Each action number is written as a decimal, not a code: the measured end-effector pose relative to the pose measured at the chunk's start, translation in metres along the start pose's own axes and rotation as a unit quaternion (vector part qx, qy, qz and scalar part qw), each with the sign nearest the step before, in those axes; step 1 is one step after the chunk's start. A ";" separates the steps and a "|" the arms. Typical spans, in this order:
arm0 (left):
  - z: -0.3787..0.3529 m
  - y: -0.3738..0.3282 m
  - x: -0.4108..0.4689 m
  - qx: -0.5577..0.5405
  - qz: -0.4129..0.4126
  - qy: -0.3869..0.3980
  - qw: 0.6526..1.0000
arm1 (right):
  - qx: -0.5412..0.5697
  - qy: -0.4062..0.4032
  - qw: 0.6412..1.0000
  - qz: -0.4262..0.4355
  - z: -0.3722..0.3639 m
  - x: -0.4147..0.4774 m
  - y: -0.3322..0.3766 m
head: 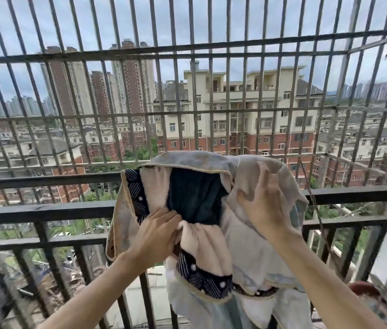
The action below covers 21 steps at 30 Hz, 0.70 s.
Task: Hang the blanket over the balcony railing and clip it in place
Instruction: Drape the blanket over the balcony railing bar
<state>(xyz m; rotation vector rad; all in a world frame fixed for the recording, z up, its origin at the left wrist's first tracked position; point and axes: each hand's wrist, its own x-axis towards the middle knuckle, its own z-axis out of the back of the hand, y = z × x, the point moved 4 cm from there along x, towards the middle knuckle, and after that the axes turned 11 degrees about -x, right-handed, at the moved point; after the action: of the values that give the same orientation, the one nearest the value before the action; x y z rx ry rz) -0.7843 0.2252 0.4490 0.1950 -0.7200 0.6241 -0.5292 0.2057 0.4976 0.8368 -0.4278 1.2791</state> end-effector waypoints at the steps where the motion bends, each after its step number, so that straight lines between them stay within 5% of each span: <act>1: -0.007 0.000 -0.008 -0.003 0.009 0.005 1.000 | 0.031 0.000 0.999 0.009 -0.003 -0.001 0.000; 21: -0.082 -0.002 -0.121 -0.038 0.179 0.122 0.976 | -0.008 0.002 1.000 0.004 -0.005 -0.075 -0.053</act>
<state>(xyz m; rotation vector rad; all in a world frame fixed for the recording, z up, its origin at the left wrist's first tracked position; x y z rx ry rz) -0.8081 0.1981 0.3078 -0.0863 -0.5423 0.9440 -0.4994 0.1565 0.4251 0.8194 -0.4394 1.2828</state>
